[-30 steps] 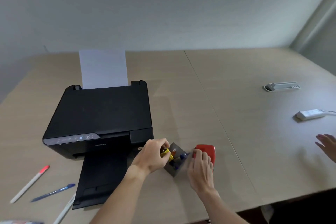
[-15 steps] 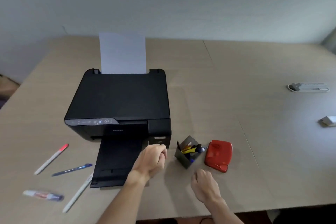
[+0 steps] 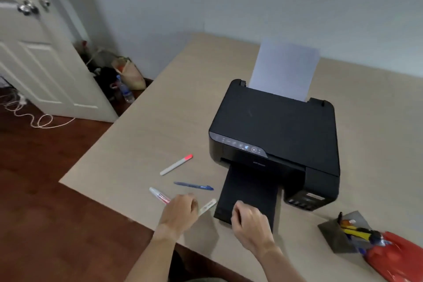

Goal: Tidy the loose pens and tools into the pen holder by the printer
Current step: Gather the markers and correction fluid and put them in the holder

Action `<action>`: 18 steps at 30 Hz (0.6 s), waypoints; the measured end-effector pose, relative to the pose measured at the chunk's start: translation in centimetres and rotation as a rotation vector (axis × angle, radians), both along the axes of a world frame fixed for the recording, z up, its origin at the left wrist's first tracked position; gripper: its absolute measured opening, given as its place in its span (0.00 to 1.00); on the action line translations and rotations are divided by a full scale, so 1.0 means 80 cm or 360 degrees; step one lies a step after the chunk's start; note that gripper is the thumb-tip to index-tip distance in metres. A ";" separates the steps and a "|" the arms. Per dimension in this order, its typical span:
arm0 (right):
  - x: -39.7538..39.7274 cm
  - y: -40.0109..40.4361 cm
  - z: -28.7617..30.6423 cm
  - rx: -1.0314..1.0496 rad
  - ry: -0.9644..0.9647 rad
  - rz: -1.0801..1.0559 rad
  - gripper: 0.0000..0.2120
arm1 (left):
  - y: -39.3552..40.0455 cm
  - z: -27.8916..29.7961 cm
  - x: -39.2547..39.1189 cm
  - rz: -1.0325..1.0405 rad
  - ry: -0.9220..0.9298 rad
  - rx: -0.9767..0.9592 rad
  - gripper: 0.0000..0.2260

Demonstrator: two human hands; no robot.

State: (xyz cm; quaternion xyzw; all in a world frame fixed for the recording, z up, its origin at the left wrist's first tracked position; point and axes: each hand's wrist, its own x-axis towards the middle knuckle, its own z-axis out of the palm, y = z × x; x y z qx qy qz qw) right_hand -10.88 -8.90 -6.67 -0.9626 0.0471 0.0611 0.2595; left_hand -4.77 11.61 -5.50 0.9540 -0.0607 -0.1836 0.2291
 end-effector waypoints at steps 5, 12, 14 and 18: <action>0.040 0.081 -0.014 0.0052 0.0033 0.0262 0.05 | 0.096 -0.025 0.000 0.0100 0.0020 0.0132 0.12; 0.063 0.140 -0.035 0.0044 0.0384 0.0370 0.19 | 0.153 -0.046 0.036 -0.0309 0.0000 0.0196 0.21; 0.065 0.147 -0.039 -0.0047 0.0418 0.0358 0.17 | 0.159 -0.048 0.054 -0.0389 -0.0019 0.0231 0.22; 0.072 0.160 -0.038 -0.0170 0.0498 0.0433 0.08 | 0.165 -0.057 0.078 -0.0478 0.0039 0.0417 0.17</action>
